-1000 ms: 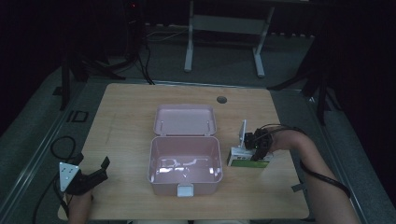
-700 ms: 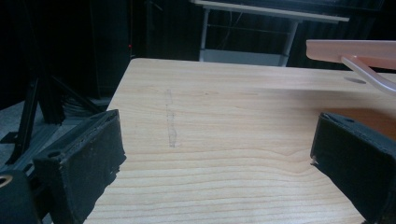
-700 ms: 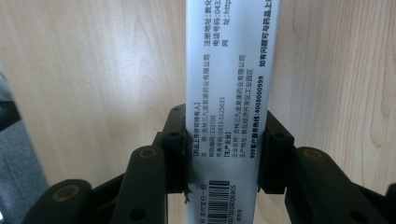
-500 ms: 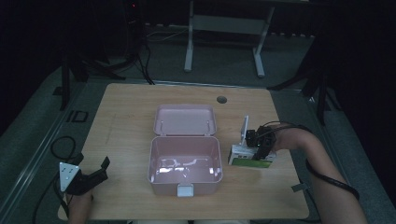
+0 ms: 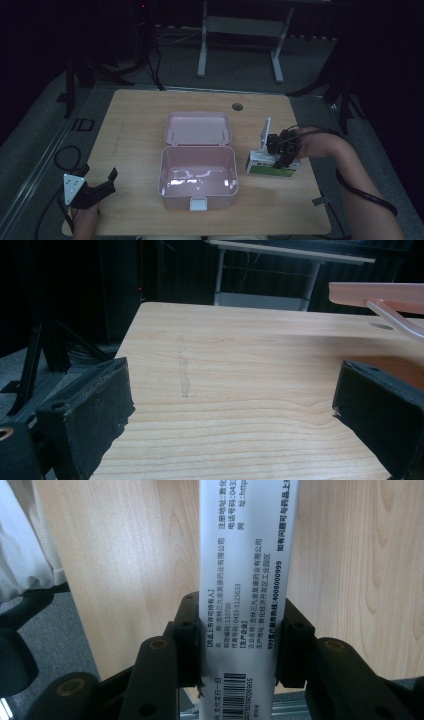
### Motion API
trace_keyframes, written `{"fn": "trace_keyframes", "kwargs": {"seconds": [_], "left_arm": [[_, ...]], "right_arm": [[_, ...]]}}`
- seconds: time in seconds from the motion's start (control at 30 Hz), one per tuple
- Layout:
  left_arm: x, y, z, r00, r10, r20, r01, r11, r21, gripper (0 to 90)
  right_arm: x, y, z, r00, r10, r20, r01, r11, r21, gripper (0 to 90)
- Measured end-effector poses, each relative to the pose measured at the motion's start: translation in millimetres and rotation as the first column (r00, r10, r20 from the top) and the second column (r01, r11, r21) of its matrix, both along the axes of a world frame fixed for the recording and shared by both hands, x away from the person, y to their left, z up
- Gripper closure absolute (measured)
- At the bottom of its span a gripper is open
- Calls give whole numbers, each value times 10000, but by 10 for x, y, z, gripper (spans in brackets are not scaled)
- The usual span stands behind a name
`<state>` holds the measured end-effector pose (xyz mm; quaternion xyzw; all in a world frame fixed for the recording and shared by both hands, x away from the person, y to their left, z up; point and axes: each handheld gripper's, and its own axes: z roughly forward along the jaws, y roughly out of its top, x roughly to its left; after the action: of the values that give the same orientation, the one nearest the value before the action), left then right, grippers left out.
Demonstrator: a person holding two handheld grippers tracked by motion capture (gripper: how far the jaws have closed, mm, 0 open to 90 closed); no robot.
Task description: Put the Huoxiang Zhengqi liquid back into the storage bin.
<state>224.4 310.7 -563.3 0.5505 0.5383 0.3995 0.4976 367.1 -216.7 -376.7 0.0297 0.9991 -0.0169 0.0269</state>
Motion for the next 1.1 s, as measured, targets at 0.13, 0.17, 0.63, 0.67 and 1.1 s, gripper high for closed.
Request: {"fn": "trace_keyframes", "kwargs": {"seconds": [0.13, 0.17, 0.63, 0.67, 1.1], "left_arm": [[1, 0, 0, 10000, 19, -9, -19, 10000, 0, 29], [1, 0, 0, 10000, 22, -6, -22, 10000, -2, 29], [2, -1, 1, 10000, 32, -16, -32, 10000, -8, 29], [1, 0, 1, 10000, 29, -18, -29, 10000, 2, 29], [3, -2, 2, 10000, 35, -33, -35, 10000, 20, 29]], "right_arm": [[-39, -6, 116, 10000, -21, -21, 21, 9997, 228, 619], [-51, -3, 142, 10000, -13, 3, 13, 9997, 256, 619], [-166, 50, 465, 9997, 97, 232, -102, 9997, 219, 619], [-171, 55, 485, 9996, 118, 264, -124, 9997, 221, 619], [-235, 177, 642, 9994, 270, 223, -279, 9989, 387, 620]]}}
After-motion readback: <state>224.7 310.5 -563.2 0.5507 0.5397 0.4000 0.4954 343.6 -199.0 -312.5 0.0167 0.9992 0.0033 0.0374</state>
